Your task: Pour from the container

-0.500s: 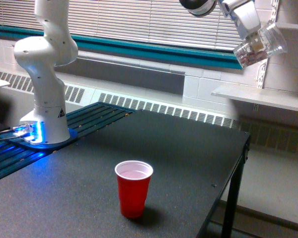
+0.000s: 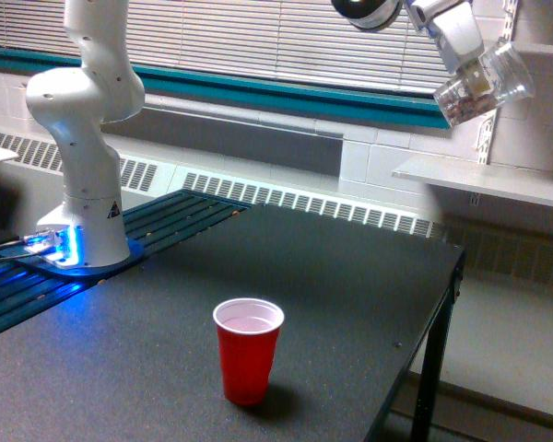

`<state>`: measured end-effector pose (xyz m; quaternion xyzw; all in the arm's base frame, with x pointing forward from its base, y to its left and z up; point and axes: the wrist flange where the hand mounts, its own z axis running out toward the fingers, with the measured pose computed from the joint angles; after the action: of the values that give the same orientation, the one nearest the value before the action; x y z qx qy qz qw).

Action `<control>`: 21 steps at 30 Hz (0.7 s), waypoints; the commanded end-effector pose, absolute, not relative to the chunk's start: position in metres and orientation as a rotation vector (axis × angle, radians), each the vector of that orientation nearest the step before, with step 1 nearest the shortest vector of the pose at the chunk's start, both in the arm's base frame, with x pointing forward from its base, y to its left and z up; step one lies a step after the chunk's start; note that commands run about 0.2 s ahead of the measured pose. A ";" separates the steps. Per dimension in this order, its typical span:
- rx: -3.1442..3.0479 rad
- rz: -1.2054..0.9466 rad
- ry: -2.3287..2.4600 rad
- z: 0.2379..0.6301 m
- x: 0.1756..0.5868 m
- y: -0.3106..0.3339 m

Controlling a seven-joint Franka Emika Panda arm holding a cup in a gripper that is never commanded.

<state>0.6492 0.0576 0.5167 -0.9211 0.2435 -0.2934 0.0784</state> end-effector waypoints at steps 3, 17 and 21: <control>-2.761 -0.885 0.767 0.502 0.649 0.020; -2.796 -0.896 0.886 0.470 0.633 -0.067; -2.809 -0.894 0.908 0.459 0.626 -0.090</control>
<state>0.6349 -0.0549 0.4628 -0.9113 0.2955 -0.2836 0.0430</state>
